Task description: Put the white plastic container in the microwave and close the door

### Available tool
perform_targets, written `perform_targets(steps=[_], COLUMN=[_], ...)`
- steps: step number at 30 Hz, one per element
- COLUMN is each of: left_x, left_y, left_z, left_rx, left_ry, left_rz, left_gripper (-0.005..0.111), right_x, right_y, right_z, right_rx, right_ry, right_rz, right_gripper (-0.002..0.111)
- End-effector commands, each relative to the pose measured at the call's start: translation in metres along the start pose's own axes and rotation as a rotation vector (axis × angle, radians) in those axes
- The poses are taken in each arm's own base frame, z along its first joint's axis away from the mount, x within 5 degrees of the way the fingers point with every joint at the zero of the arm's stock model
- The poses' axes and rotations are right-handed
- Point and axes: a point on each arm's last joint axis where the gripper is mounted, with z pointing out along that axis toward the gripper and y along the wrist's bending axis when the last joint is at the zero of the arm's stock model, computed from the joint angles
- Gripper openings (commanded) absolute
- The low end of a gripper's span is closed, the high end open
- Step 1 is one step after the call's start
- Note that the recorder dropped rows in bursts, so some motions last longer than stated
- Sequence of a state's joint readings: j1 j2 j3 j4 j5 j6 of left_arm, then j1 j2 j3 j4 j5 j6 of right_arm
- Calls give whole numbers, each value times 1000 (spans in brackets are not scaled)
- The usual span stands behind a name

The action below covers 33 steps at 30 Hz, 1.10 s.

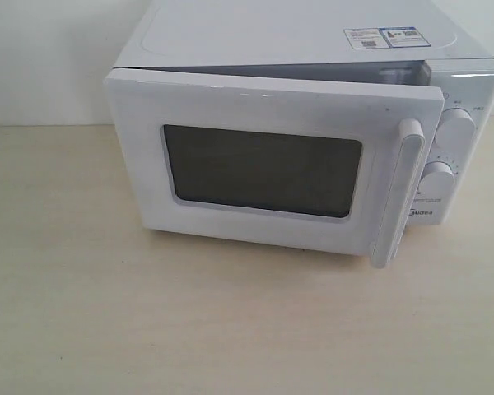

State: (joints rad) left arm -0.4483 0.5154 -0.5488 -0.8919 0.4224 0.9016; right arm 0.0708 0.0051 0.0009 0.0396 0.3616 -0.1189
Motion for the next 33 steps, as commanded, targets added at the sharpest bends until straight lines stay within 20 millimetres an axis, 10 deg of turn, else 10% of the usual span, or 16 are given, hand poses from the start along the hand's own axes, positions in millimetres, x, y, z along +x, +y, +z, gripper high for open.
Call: perform_targets(steps=[1, 10, 23, 28, 33], left_x=[7, 23, 25, 24, 24], left_y=[-1, -2, -1, -1, -1], left_z=[-8, -8, -7, -7, -7], left_rx=[-24, -23, -31, -37, -36], left_ry=[-46, -15, -14, -19, -20], left_rz=[-32, -40, -44, -44, -48], left_gripper=[4, 4, 4, 4, 4], right_x=[-1, -49, -103, -150, -193], right_y=[0, -6, -13, -15, -16], right_z=[0, -15, -105, -124, -112], right_rx=[3, 64, 128, -3, -161], right_ry=[-7, -566, -1643, -1476, -903], right_rz=[6, 25, 85, 206, 514], right_gripper=[0, 0, 0, 0, 0])
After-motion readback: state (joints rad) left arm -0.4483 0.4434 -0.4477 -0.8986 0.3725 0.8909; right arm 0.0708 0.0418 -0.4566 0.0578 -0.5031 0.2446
